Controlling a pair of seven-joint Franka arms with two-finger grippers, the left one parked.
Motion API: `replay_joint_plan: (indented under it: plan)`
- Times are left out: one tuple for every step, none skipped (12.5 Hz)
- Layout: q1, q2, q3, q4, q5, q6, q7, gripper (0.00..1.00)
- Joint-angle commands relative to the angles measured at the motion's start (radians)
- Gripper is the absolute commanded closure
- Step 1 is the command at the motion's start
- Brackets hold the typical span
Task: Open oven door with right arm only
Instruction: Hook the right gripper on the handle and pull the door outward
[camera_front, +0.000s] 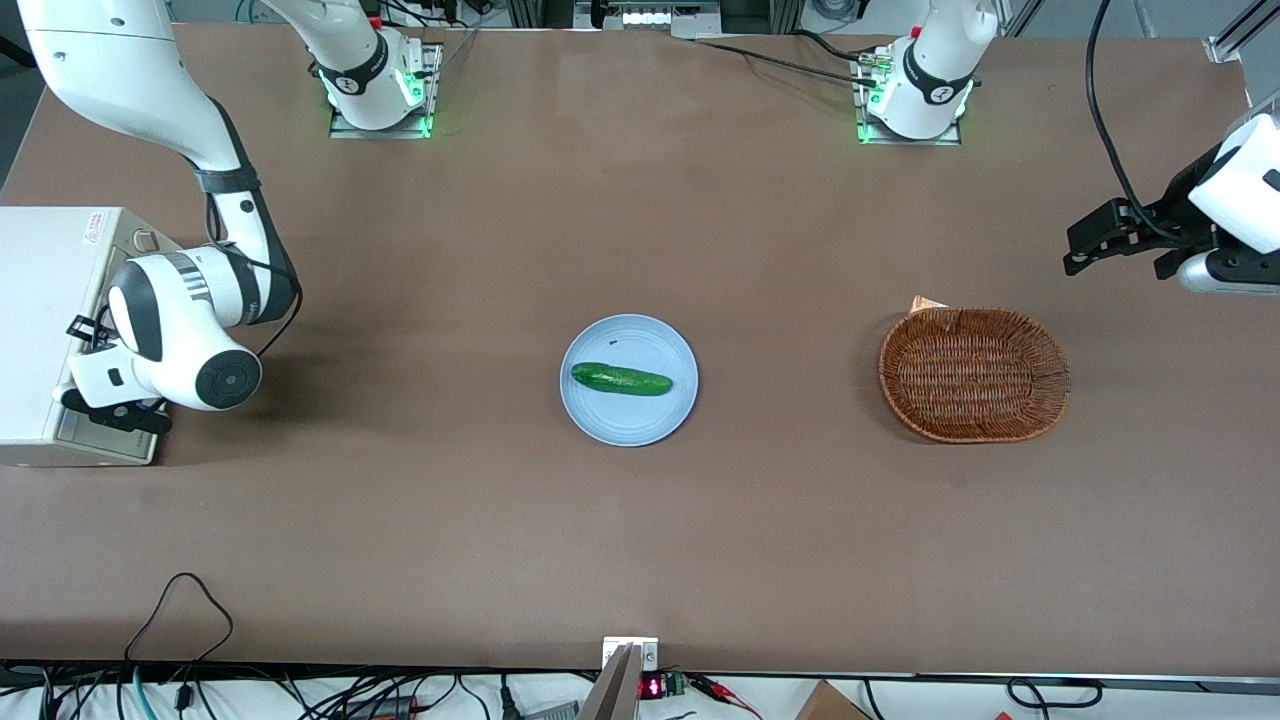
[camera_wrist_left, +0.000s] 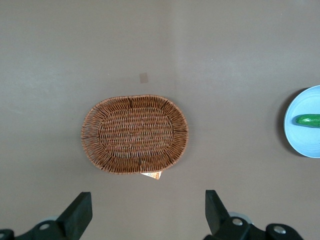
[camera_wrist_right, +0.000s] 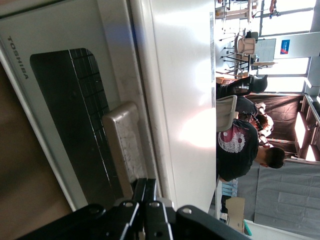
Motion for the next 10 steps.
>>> replay_joint_plan:
  plan:
    - [-0.005,-0.007,0.004,-0.004,0.083,0.020,0.009,0.96]
    - [-0.005,-0.007,0.004,-0.001,0.112,0.023,0.005,0.97]
    - [-0.004,-0.006,0.004,-0.003,0.120,0.026,0.005,0.97]
    - [-0.002,-0.006,0.007,-0.004,0.123,0.028,0.004,0.97]
    - [-0.001,-0.006,0.007,-0.003,0.155,0.029,0.004,0.97]
    - [0.001,-0.007,0.007,-0.001,0.206,0.037,-0.001,0.97]
    - [0.009,-0.006,0.009,-0.001,0.256,0.052,-0.004,0.97]
    - [0.019,-0.004,0.009,0.001,0.298,0.066,-0.005,0.97]
    - [0.025,0.005,0.007,0.001,0.309,0.078,-0.004,0.97]
    - [0.030,0.017,0.009,0.001,0.313,0.080,-0.002,0.97]
